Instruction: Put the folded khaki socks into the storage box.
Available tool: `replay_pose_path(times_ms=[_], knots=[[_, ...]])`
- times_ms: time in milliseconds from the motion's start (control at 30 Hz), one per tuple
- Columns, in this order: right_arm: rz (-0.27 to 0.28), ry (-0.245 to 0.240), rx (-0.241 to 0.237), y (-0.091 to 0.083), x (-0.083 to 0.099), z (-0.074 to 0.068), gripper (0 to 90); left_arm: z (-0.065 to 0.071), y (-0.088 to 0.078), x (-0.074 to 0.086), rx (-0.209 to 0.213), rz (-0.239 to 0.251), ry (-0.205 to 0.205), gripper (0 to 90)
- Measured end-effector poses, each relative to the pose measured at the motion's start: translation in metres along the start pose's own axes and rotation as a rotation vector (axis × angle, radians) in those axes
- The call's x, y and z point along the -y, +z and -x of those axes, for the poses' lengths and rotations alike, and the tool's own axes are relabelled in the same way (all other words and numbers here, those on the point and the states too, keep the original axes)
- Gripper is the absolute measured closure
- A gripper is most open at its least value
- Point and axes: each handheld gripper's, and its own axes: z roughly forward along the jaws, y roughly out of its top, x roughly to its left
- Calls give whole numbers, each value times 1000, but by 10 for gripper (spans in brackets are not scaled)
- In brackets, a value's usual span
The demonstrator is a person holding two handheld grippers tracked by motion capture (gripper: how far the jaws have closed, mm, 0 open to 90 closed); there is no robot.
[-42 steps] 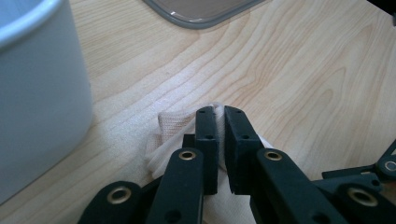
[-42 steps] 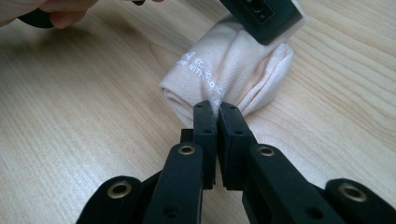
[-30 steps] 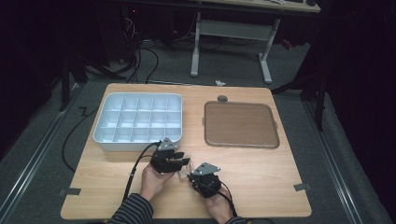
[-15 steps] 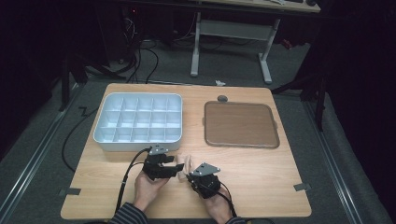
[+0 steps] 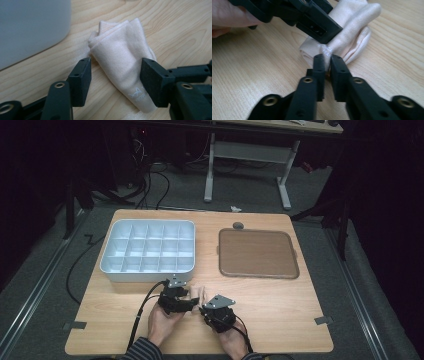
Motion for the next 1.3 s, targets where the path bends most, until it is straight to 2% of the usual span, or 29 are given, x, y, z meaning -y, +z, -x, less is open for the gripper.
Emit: replay_pose_path(times_ms=[33, 100, 300, 400, 533, 700, 833, 1000, 1200, 1300], knots=[[3, -4, 11, -1, 0, 0, 757, -1, -1, 0, 3, 5, -11, 416], [11, -2, 18, -2, 0, 0, 736, -3, -2, 0, 12, 8, -33, 404], [37, 16, 4, -7, 2, 4, 665, -4, -5, -4, 22, 44, -55, 385], [71, 37, 5, -15, 4, 7, 644, -4, -1, -8, 22, 23, -62, 382], [104, 49, 22, -28, 8, 15, 632, -3, 1, -10, 25, 22, -75, 382], [113, 85, 82, -43, 19, 36, 611, -3, 7, -9, 20, -1, -79, 382], [98, 132, 163, -52, 33, 59, 594, -1, 10, -9, 6, -17, -63, 388], [69, 177, 256, -59, 52, 85, 566, -1, 12, -8, 14, -26, -57, 426], [49, 225, 327, -69, 68, 108, 534, 0, 12, -8, 33, -31, -49, 507], [37, 247, 344, -71, 72, 115, 523, 0, 12, -8, 52, -34, -52, 545]])
